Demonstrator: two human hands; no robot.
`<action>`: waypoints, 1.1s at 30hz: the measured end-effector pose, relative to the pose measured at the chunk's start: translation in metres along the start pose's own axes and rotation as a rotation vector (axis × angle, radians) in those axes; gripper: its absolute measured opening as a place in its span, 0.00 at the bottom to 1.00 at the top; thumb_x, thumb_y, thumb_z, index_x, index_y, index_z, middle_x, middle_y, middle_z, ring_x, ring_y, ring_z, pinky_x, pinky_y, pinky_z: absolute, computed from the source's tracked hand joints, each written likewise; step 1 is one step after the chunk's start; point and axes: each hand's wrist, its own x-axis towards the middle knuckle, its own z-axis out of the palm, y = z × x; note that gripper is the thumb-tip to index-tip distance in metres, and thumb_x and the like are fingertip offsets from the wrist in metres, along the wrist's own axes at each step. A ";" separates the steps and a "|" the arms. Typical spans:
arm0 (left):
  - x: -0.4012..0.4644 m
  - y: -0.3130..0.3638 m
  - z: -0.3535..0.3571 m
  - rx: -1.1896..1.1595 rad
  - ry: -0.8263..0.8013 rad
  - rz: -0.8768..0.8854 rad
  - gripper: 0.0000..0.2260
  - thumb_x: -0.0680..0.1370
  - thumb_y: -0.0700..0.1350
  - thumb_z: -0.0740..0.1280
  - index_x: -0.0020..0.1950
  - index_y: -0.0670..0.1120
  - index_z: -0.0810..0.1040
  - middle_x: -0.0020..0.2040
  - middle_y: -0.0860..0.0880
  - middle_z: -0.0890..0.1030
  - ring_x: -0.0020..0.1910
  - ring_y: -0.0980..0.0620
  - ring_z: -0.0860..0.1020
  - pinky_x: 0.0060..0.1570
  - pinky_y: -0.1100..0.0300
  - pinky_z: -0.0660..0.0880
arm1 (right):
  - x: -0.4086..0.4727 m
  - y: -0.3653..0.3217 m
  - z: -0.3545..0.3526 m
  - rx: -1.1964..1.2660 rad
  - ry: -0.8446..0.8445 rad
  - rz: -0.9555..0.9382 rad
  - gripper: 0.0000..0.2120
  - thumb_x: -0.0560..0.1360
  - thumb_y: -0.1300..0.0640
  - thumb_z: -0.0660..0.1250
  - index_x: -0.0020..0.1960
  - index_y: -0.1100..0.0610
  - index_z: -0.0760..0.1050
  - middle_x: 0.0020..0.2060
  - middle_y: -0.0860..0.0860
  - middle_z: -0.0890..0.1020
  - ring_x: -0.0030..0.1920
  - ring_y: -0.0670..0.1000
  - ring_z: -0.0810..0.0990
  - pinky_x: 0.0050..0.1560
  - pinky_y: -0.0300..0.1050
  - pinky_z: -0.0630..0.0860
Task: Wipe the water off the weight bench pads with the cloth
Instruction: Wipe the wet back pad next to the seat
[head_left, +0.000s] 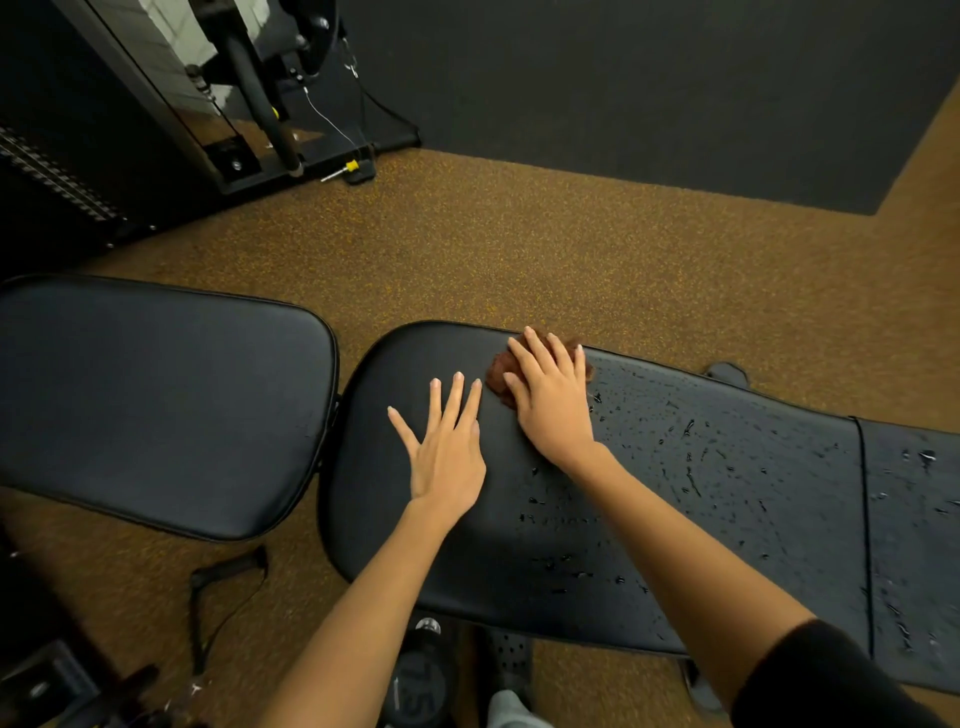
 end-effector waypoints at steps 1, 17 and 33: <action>0.000 0.002 0.000 -0.011 -0.006 -0.009 0.24 0.84 0.47 0.47 0.78 0.54 0.41 0.79 0.53 0.42 0.77 0.49 0.38 0.68 0.29 0.39 | -0.002 0.000 0.000 0.006 -0.002 -0.023 0.24 0.81 0.48 0.57 0.74 0.55 0.66 0.75 0.54 0.65 0.76 0.59 0.59 0.75 0.61 0.47; -0.011 0.002 -0.004 0.013 -0.064 0.009 0.24 0.84 0.48 0.47 0.77 0.57 0.40 0.79 0.53 0.40 0.77 0.48 0.38 0.64 0.25 0.39 | -0.012 0.029 -0.014 -0.048 0.009 -0.003 0.23 0.82 0.50 0.57 0.75 0.55 0.64 0.76 0.53 0.63 0.77 0.58 0.57 0.76 0.58 0.45; -0.020 0.010 0.000 0.044 -0.083 0.052 0.24 0.84 0.48 0.48 0.77 0.59 0.40 0.79 0.51 0.40 0.77 0.47 0.38 0.66 0.26 0.42 | -0.075 0.045 -0.015 -0.310 0.049 -0.375 0.21 0.79 0.55 0.63 0.71 0.59 0.70 0.70 0.54 0.73 0.72 0.59 0.67 0.73 0.58 0.53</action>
